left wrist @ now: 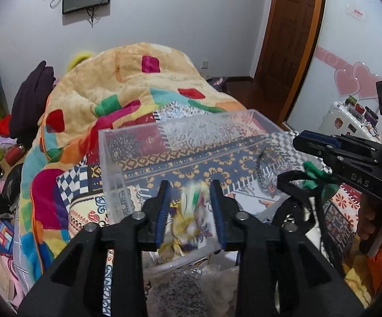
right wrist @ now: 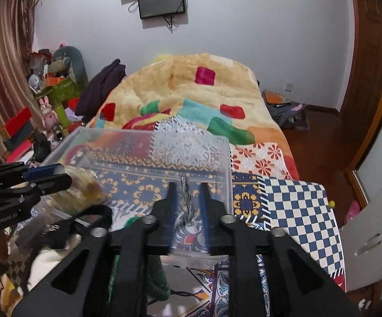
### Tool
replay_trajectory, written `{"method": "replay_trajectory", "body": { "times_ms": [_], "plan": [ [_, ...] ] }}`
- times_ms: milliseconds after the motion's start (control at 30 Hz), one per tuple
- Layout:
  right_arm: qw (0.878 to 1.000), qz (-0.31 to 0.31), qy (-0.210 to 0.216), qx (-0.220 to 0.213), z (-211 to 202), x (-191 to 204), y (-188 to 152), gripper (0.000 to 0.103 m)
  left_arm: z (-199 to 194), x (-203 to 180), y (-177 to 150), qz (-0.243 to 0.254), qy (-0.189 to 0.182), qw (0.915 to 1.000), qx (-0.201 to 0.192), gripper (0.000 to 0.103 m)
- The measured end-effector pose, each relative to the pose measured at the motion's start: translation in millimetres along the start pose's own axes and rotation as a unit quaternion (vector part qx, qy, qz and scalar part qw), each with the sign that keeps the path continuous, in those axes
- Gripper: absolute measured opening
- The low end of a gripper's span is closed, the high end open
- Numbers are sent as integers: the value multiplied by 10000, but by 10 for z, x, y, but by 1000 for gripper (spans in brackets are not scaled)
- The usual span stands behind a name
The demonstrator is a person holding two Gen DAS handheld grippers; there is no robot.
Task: Organize soft objects
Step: 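Lower the cloth into the clear box with the left tool while the right tool drops the bracelet in, then grasp the grey sparkly pouch with the left tool while the right tool grasps the white tote bag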
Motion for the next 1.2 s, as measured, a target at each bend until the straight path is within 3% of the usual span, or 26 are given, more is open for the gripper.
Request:
{"method": "replay_trajectory", "body": {
  "times_ms": [33, 100, 200, 267, 533, 867, 1000, 1200],
  "plan": [
    [10000, -13, -3, -46, -8, 3, 19, 37, -38, -2, 12, 9, 38, 10000, -61, 42],
    [9997, -60, -21, -216, -109, 40, 52, 44, -146, -5, 33, 22, 108, 9997, -220, 49],
    [9991, -133, 38, -410, -271, 116, 78, 46, -307, -6, 48, 29, 166, 9990, -409, 59],
    [9985, -147, 170, -507, -393, 172, 70, 49, -450, -14, 30, 15, 215, 9981, -574, 70],
    [9965, -285, 603, -497, -561, 440, -158, 67, -763, -17, -239, -23, 476, 9961, -738, 87],
    [9942, -265, 972, 371, -253, 641, -609, 71, -638, 31, -776, -233, 497, 9983, -181, 88],
    [9937, -271, 978, 475, -225, 700, -702, 83, -570, 50, -944, -411, 387, 9984, -66, 87],
    [9932, -396, 938, 573, -201, 783, -763, 83, -465, 70, -1031, -615, 110, 9980, 30, 65]
  ]
}}
Point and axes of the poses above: each gripper's, at about its wrist camera, not at the fingertips, and z roughly the way its jaws point, x to its left, y to its top, the point moved 3 cm from there along z, roughly the way its jaws point, and after that the axes turned 7 degrees about z, right-handed, at the moved point
